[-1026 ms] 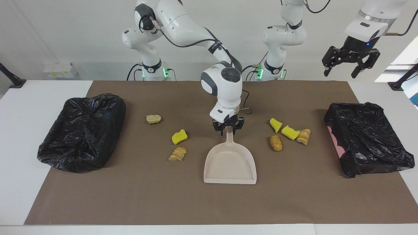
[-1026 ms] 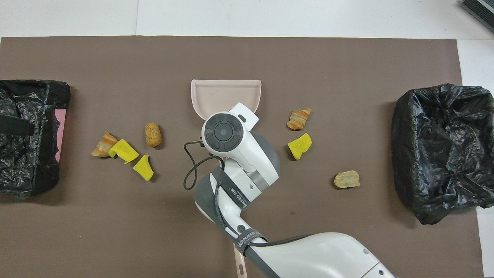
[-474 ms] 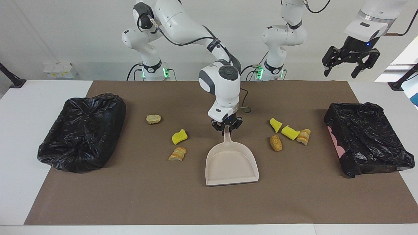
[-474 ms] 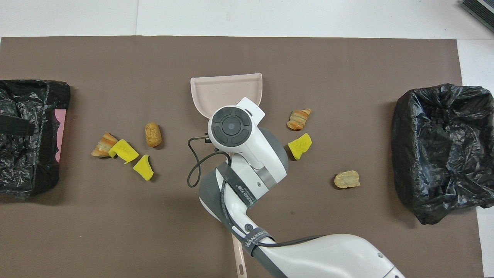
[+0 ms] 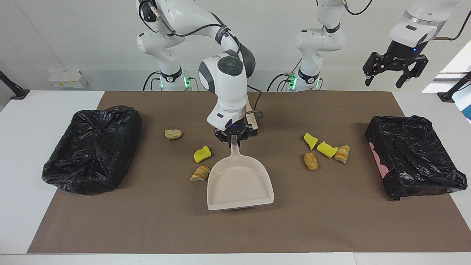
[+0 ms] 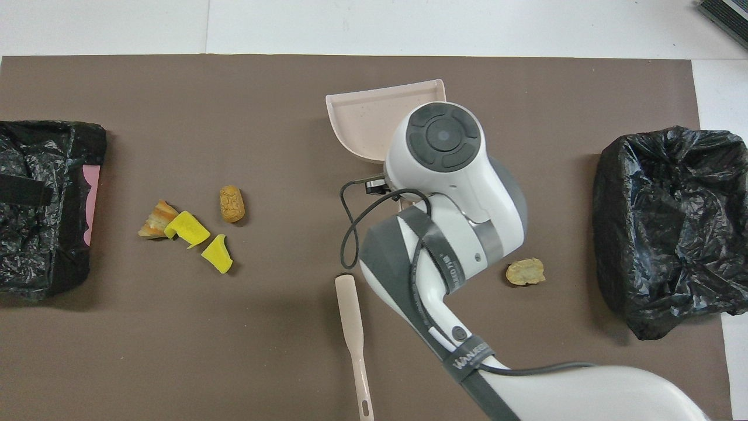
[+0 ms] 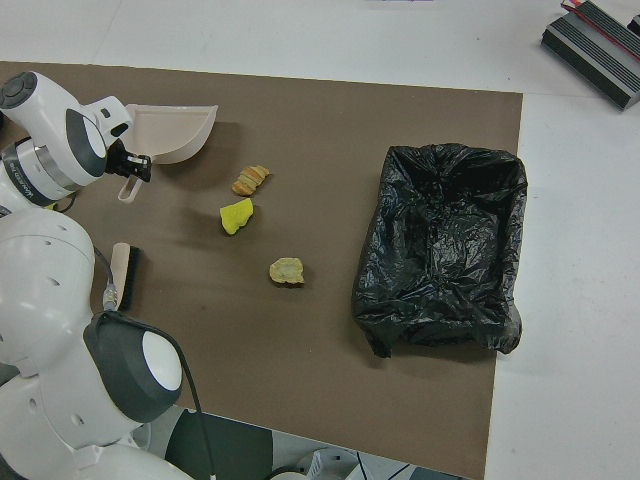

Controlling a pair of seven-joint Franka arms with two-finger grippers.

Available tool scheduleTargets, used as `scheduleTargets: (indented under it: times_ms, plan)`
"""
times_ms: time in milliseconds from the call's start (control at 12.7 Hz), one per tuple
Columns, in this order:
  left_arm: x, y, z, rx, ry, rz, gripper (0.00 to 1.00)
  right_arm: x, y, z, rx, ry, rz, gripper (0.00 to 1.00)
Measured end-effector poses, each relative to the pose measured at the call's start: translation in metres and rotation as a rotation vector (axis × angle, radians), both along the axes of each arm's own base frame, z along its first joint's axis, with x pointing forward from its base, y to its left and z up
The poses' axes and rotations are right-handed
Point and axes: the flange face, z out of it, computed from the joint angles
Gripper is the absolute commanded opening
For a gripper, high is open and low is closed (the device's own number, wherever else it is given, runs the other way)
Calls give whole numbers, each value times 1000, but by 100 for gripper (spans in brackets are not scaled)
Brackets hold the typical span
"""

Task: Sweep and dump trash in bin

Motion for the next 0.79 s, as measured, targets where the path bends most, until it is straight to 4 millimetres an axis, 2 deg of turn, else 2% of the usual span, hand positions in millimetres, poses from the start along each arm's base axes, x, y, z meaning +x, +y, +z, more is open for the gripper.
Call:
scheduleTargets:
  times_ms: [158,395,553,789]
  plan:
    - [0,0,0,0,0,0,100,8,-37,10,1,42,79,0]
    - [0,0,0,0,0,0,100,17,-81,9,-14,95,218,0]
    - [0,0,0,0,0,0,100,17,-95,5,-20,133,306,0]
    - [0,0,0,0,0,0,100,9,-96,3,-25,191,429,0]
